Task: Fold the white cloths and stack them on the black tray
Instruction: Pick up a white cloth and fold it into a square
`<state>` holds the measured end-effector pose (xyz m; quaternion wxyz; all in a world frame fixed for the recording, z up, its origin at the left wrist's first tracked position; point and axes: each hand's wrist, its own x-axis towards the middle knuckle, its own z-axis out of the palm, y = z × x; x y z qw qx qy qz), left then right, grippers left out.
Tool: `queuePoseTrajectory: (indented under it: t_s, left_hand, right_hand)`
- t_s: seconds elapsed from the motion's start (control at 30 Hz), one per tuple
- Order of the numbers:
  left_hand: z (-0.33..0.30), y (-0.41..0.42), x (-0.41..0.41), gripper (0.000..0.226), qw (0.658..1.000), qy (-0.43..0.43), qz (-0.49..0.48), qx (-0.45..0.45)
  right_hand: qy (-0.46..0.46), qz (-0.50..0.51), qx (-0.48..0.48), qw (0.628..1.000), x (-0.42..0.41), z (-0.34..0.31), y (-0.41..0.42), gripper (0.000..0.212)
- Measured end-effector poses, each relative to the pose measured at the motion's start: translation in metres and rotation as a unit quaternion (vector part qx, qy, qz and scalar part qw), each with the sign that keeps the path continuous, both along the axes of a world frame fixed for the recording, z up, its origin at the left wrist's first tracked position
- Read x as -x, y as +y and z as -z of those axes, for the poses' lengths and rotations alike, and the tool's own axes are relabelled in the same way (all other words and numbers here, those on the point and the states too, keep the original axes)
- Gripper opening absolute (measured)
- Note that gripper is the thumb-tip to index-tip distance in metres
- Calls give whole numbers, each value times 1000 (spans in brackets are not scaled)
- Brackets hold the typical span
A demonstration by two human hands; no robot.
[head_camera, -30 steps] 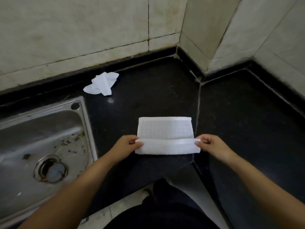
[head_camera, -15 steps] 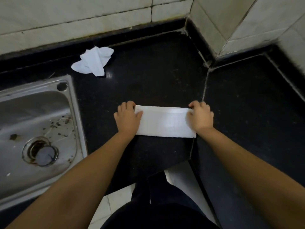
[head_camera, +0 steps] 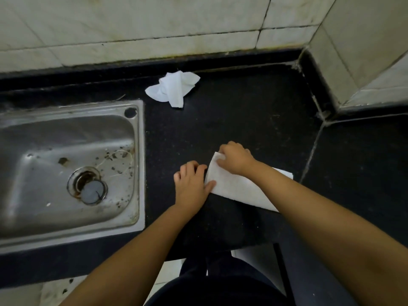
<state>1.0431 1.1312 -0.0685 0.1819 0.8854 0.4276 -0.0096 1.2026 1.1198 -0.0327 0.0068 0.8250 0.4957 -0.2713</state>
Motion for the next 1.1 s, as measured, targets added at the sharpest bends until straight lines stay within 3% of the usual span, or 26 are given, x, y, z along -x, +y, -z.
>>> queuePoseTrajectory:
  t_s: [0.1, 0.17, 0.27, 0.43, 0.53, 0.8, 0.93, 1.1]
  left_hand:
    - [-21, 22, -15, 28, 994, -55, 9, 94]
    - [-48, 43, -32, 14, 976, -154, 7, 151]
    - [-103, 68, -56, 19, 950, -281, 22, 136]
    - [-157, 71, -59, 12, 921, -365, 107, 90]
    - [-133, 61, -40, 9, 925, -334, 123, 135]
    - [-42, 14, 12, 10, 924, -111, 75, 357]
    - [-42, 23, -1, 14, 933, -131, 34, 333]
    - [-45, 56, -55, 20, 955, -151, -29, 255]
  right_hand:
    - [122, 77, -111, 983, -21, -30, -5, 18]
    - [138, 98, -182, 969, -38, -63, -8, 15]
    - [160, 129, -294, 933, -61, -111, -15, 13]
    - [235, 129, -389, 882, -68, -146, -46, 7]
    - [264, 132, -346, 891, -58, -116, -67, 10]
    - [331, 142, -100, 928, -12, -32, -132, 10]
    - [326, 190, -113, 919, -26, -28, -116, 16]
    - [237, 262, -156, 922, -51, -13, -62, 16]
